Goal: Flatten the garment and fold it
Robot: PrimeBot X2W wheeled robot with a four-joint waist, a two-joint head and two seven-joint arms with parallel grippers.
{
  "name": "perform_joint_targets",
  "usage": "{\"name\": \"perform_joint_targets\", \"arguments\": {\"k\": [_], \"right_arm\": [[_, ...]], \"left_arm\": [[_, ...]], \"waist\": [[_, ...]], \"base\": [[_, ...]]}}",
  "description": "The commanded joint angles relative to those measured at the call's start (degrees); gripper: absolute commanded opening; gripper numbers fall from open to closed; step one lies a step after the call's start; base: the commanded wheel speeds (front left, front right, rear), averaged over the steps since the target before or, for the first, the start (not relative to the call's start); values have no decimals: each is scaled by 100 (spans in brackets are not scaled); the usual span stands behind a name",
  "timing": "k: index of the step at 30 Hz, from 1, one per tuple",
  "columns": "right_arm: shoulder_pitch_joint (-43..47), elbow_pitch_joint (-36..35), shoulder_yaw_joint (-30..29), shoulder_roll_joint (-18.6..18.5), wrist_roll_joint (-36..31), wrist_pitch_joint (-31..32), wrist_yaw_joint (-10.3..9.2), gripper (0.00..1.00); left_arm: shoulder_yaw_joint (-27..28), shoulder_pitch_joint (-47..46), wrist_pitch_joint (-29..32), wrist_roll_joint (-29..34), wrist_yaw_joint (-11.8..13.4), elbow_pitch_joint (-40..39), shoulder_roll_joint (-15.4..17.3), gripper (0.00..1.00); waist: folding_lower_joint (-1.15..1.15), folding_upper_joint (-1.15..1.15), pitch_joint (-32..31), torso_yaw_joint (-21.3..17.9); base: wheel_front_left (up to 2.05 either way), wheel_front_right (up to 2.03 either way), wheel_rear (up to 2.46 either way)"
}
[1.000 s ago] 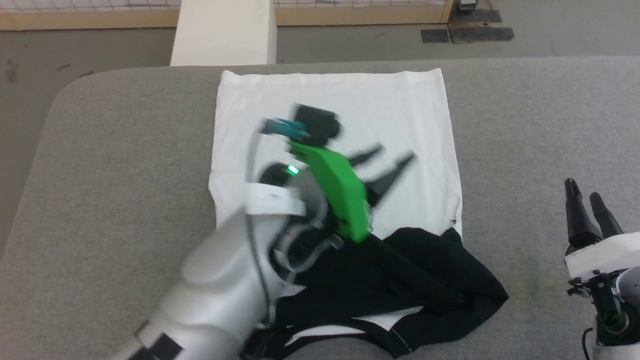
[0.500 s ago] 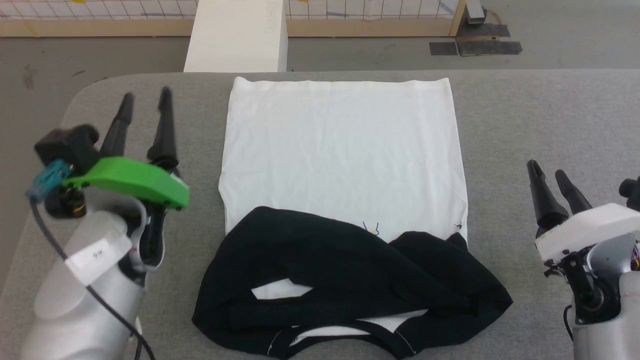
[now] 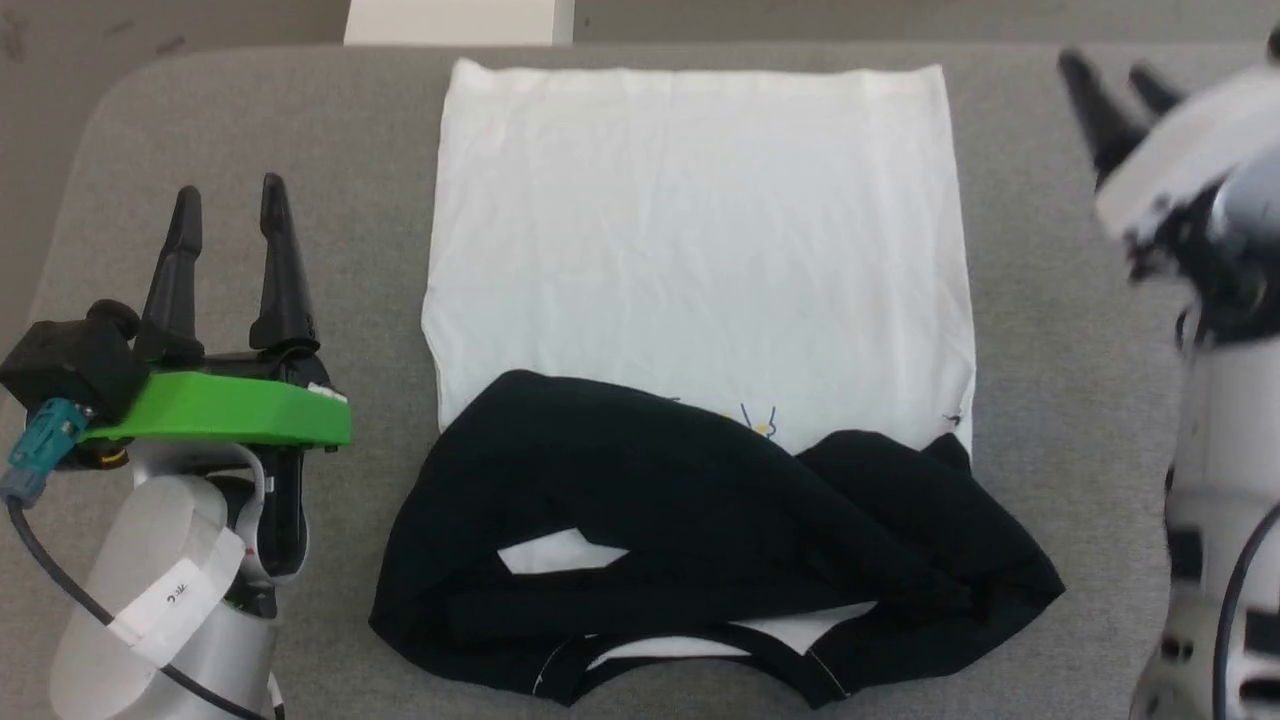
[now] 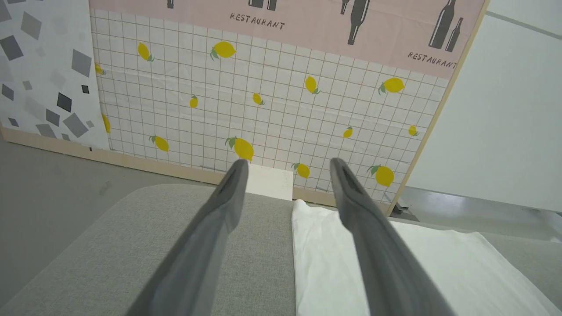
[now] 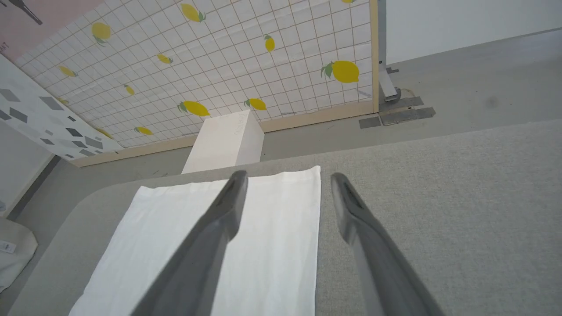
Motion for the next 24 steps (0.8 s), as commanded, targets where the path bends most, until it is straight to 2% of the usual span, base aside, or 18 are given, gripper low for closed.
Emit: {"name": "perform_joint_targets", "arguments": {"k": [1, 7, 13, 18, 24], "right_arm": [[-429, 132, -66, -3, -235, 165, -6, 100], [-1987, 681, -415, -46, -1572, 1096, -6, 100], [-2619, 1024, -687, -185, -2925, 2051, -6, 100], [-2887, 1131, -483, -202, -3316, 2536, -6, 100], [-2965, 1371, -234, -293, -3383, 2712, -6, 100]], "left_arm": [[54, -61, -21, 88, -50, -76, -51, 100], [181, -351, -21, 279, -226, -388, -240, 100], [291, -439, -21, 420, -382, -581, -440, 100], [425, -508, -21, 519, -499, -720, -623, 100], [537, -509, -21, 642, -641, -709, -791, 100]], "waist": [[0, 0, 681, 194], [0, 0, 1513, 555], [0, 0, 2007, 860], [0, 0, 2306, 1031], [0, 0, 2463, 1121]], "base": [[0, 0, 0], [0, 0, 0], [0, 0, 0], [0, 0, 0], [0, 0, 0]]}}
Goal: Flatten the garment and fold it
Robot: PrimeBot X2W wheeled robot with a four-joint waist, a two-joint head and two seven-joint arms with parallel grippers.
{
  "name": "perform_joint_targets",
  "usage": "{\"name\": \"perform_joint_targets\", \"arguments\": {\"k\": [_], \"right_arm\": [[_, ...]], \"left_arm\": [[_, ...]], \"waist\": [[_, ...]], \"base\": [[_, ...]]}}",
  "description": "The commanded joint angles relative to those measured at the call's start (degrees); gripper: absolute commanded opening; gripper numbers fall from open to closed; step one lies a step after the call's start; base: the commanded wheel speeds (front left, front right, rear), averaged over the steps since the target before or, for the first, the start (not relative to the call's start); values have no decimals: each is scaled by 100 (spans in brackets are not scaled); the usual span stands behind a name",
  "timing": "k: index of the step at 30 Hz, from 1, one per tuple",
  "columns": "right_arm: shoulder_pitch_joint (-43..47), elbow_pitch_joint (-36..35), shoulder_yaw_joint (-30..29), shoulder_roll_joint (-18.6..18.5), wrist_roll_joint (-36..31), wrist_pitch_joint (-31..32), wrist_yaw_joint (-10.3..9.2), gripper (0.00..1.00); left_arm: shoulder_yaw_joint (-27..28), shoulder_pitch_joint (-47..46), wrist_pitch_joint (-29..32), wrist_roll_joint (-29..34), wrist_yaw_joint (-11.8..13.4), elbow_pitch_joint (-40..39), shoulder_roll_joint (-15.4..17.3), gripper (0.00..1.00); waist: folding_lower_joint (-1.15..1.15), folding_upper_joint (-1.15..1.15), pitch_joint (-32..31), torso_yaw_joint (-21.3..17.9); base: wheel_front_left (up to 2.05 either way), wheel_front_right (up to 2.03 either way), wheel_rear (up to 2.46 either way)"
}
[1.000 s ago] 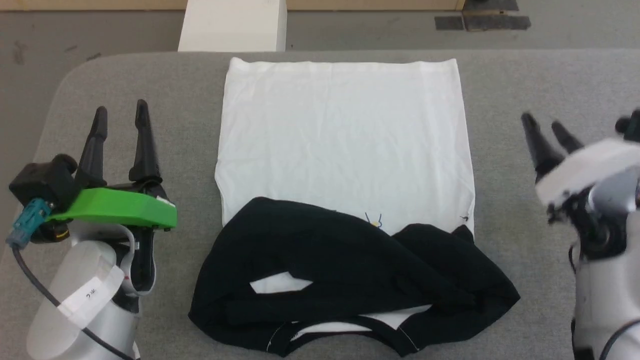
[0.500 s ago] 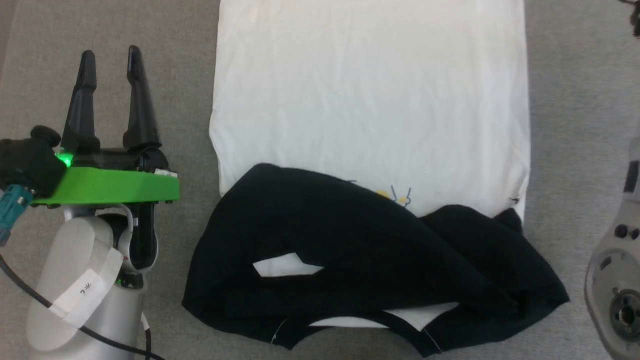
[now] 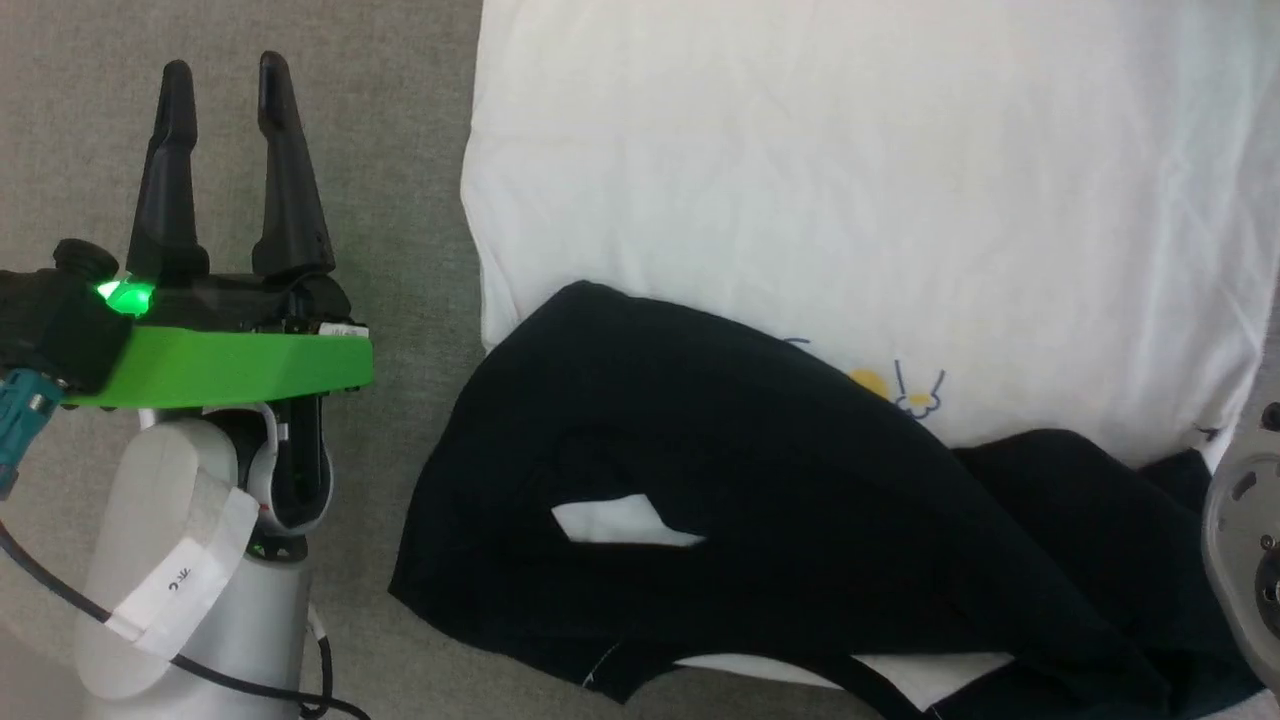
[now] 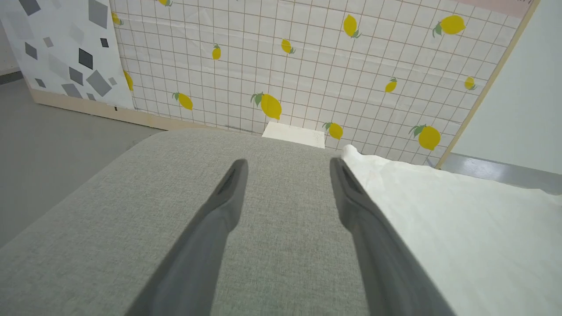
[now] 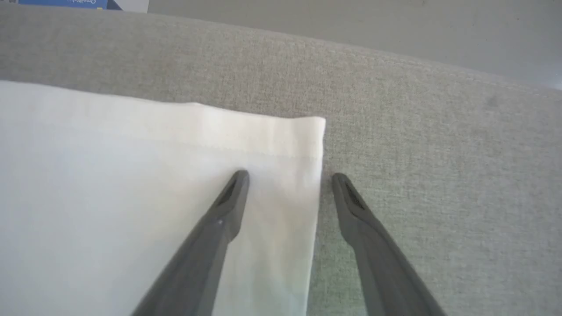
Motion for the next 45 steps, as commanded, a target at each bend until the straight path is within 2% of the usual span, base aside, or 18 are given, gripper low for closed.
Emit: {"name": "perform_joint_targets", "arguments": {"k": [1, 5, 6, 7, 8, 11, 17, 24, 31, 35, 39, 45], "right_arm": [[-81, 56, 44, -44, 18, 39, -8, 100], [-47, 217, 164, -147, 76, 356, -8, 100], [-50, 229, 112, -156, 104, 505, -8, 44], [-61, 226, 98, -152, 125, 597, -8, 6], [-75, 203, 105, -148, 150, 677, -8, 0], [-117, 87, 143, -143, 208, 760, -8, 0], [-243, -115, 407, -120, 425, 600, -8, 0], [-366, -183, 933, -109, 978, 406, -8, 0], [-327, -366, 1614, -194, 1514, 332, -8, 0], [-275, -491, 1835, -252, 1767, 343, -8, 0], [-227, -594, 2033, -348, 1948, 340, -8, 0], [-181, -727, 2188, -491, 2103, 385, -8, 0]], "left_arm": [[31, -76, -21, 42, -50, 19, -54, 100], [94, -96, -21, 96, -131, 89, -123, 100], [108, -104, -21, 107, -156, 118, -124, 100], [113, -115, -21, 114, -177, 147, -115, 100], [106, -145, -21, 125, -208, 189, -83, 100], [69, -322, 96, 132, -304, 264, 55, 100], [-61, -1280, 1038, -32, -527, 407, 527, 100], [-435, -2955, 3178, -472, -669, 1399, 1040, 100], [-822, -4313, 5105, -714, -583, 2596, 1135, 100], [-984, -4816, 5577, -630, -453, 2931, 1088, 100], [-1234, -5089, 5738, -442, -462, 3211, 1040, 100], [-1412, -5148, 5811, -485, -505, 3506, 837, 100]], "waist": [[-1, 0, 238, 217], [-1, 0, 278, 204], [-1, 0, 278, 190], [-1, 0, 277, 171], [-1, 0, 266, 143], [-1, 0, 210, 56], [-1, 0, 98, -209], [-1, 0, 119, -531], [-1, 0, 295, -841], [-1, 0, 402, -952], [-1, 0, 467, -991], [-1, 0, 573, -1009]], "base": [[0, 0, 0], [0, 0, 0], [0, 0, 0], [0, 0, 0], [0, 0, 0], [0, 0, 0], [0, 0, 0], [0, 0, 0], [0, 0, 0], [0, 0, 0], [0, 0, 0], [0, 0, 0]]}}
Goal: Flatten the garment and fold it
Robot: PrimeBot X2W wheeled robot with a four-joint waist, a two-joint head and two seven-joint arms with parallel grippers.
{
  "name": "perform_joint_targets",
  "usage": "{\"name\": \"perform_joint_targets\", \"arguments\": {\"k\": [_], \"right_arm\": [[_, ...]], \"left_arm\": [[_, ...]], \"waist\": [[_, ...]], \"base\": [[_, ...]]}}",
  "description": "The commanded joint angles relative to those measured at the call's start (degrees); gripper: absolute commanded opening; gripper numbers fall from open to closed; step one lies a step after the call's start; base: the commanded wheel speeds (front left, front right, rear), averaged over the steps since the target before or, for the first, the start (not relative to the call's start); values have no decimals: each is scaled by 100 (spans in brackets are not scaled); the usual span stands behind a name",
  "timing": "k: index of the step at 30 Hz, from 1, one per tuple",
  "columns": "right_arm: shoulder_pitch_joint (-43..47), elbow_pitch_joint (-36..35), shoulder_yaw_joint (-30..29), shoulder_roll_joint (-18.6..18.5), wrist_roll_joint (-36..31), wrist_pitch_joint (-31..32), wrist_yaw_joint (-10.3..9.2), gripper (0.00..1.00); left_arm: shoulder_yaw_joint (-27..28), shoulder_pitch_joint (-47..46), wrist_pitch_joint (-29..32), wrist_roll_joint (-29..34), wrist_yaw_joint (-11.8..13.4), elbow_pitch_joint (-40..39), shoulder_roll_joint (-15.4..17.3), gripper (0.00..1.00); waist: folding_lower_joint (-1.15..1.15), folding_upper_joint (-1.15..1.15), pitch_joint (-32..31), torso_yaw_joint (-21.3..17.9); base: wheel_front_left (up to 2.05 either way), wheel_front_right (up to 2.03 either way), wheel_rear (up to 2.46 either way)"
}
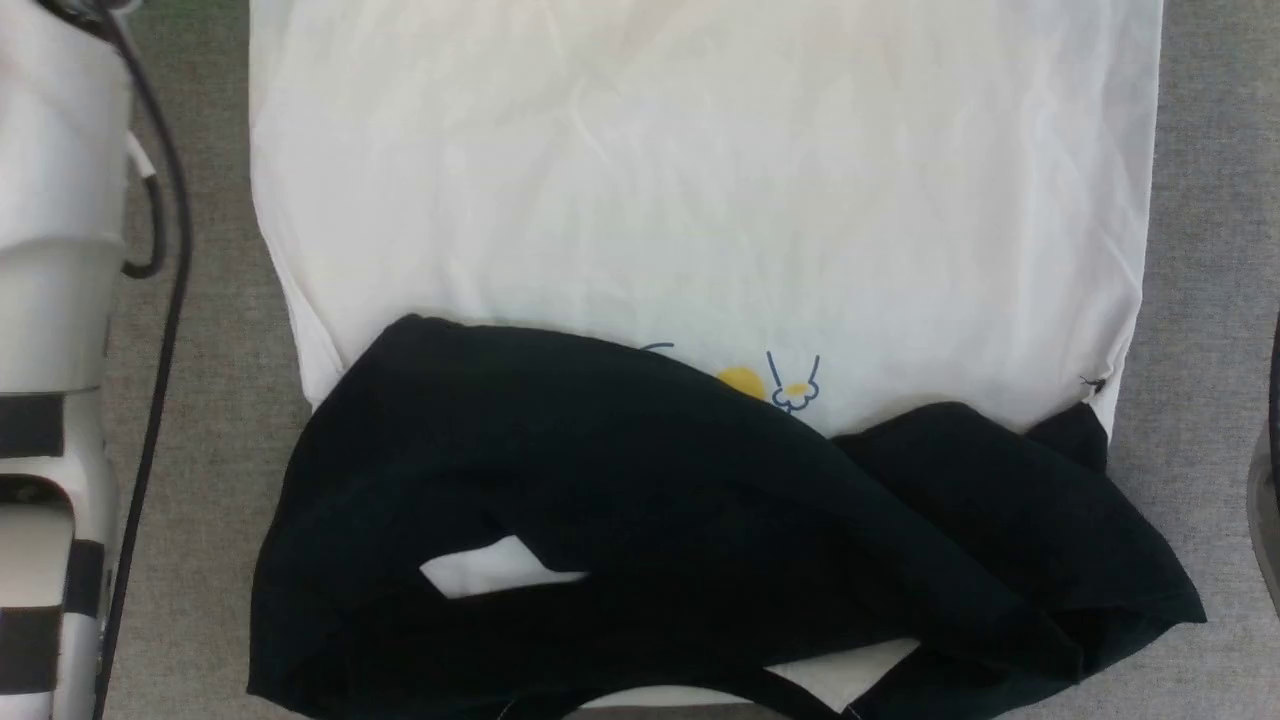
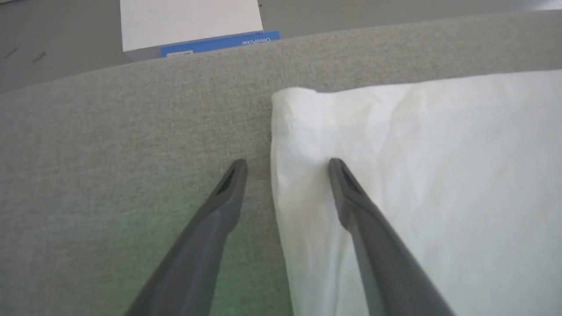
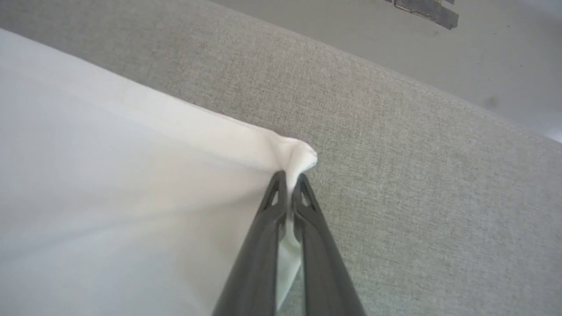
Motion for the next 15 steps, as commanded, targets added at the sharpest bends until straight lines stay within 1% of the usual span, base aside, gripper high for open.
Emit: {"name": "perform_joint_targets", "arguments": {"k": [1, 3, 4, 5, 9, 12, 15], "right_arm": [[84, -47, 16, -59, 33, 14, -8, 0], [83, -95, 33, -82, 60, 35, -8, 0], [83, -118, 47, -87, 77, 43, -8, 0], [92, -137, 57, -90, 89, 45, -8, 0], [176, -237, 67, -136, 131, 46, -8, 0], [213, -310, 43, -168, 132, -22, -8, 0], [184, -395, 22, -179, 118, -231, -8, 0]], "left_arm": [[-68, -66, 25, -24, -42, 61, -28, 100], [-107, -32, 34, -20, -48, 164, -31, 100], [-134, -16, 34, -14, -61, 213, -20, 38], [-152, -1, 23, -36, -90, 232, -19, 0], [-89, 32, -215, -163, -152, 241, -13, 0], [22, -9, -596, -138, -99, 246, 21, 0], [55, -102, -1072, 18, -57, 221, 76, 0]], "waist": [[0, 0, 45, 4], [0, 0, 77, 4], [0, 0, 91, 1], [0, 0, 99, -1], [0, 0, 92, 17], [0, 0, 29, 53], [0, 0, -49, 88]], "base": [[0, 0, 0], [0, 0, 0], [0, 0, 0], [0, 0, 0], [0, 0, 0], [0, 0, 0], [0, 0, 0]]}}
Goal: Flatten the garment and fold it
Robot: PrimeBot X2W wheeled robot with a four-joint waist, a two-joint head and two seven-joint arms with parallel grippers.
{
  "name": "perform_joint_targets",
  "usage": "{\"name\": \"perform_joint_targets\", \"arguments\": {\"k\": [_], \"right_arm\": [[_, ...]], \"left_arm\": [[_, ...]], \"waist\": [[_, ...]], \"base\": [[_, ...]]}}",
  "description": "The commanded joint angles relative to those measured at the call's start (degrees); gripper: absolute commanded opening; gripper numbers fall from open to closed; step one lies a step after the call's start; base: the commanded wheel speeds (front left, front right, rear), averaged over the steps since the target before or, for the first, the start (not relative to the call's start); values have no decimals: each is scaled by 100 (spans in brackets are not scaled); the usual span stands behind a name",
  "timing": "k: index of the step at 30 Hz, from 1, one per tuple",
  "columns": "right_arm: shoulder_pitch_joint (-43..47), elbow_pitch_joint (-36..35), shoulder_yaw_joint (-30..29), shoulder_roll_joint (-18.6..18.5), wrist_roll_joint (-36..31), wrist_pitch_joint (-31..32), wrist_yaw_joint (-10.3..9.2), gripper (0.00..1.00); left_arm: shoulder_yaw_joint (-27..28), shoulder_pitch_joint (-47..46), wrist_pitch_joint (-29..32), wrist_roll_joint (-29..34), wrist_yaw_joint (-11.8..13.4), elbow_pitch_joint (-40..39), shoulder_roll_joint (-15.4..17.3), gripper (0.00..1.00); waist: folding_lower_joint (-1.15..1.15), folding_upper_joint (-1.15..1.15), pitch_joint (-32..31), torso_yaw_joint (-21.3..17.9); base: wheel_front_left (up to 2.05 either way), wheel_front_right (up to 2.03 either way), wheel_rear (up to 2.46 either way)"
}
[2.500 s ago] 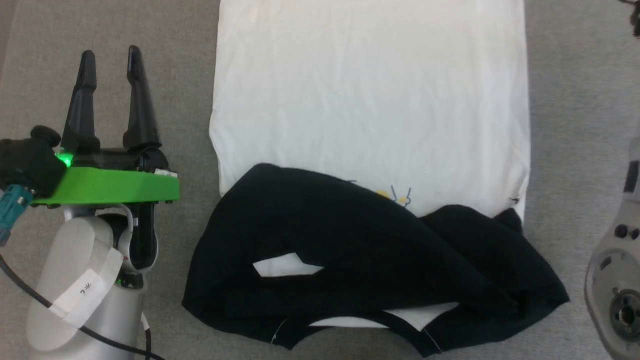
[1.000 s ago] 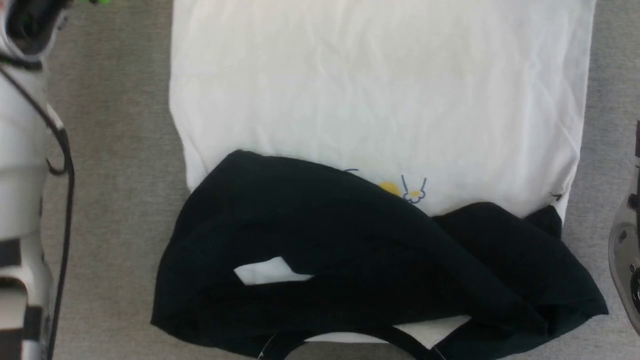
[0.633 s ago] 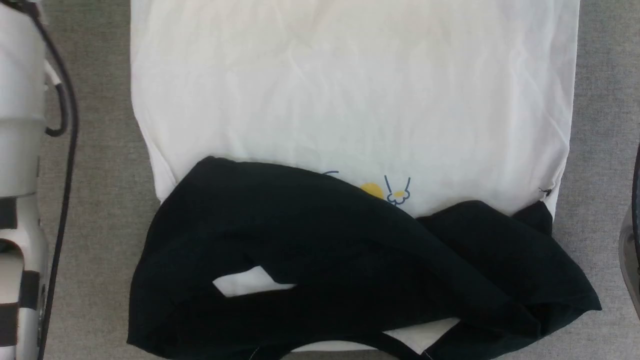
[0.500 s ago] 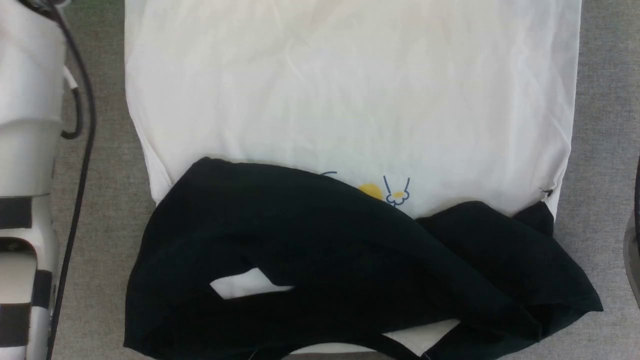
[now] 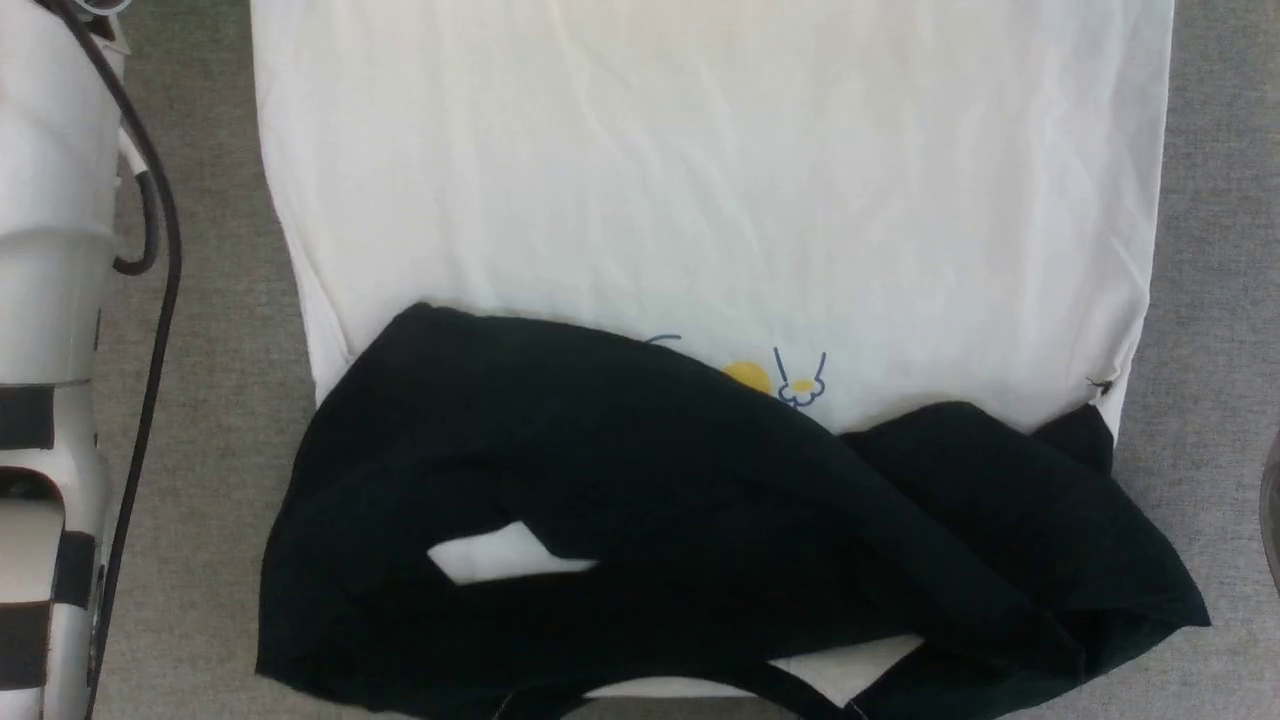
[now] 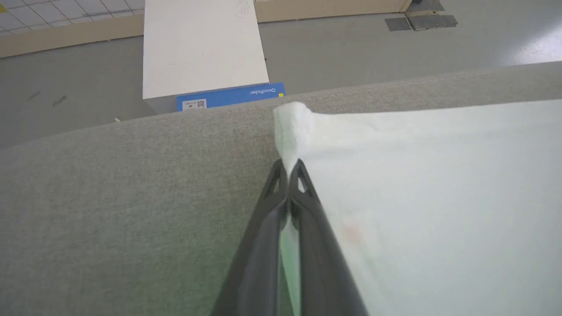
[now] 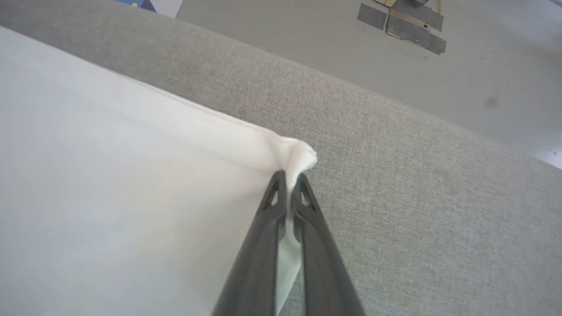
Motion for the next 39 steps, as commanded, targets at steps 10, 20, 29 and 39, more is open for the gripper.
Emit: {"name": "perform_joint_targets", "arguments": {"k": [10, 20, 29, 39], "right_arm": [[-416, 67, -279, 77, -354, -1369, -8, 0], [90, 445, -357, 317, 166, -2033, -8, 0], [1715, -20, -198, 158, 1263, -2089, -8, 0], [4016, -1105, -576, 207, 2004, -1818, -8, 0]], "left_arm": [[129, -523, -1718, 467, 131, 295, 76, 0], [-87, 238, -2776, 100, -194, 263, 94, 0], [-590, 2054, -3156, -553, -225, -602, 450, 0], [-610, 4399, -3350, -1032, 111, -1878, 562, 0]], "waist": [[0, 0, -332, 86], [0, 0, -1261, 108], [0, 0, -2606, 185], [0, 0, -3569, 298]], "base": [[0, 0, 0], [0, 0, 0], [0, 0, 0], [0, 0, 0]]}}
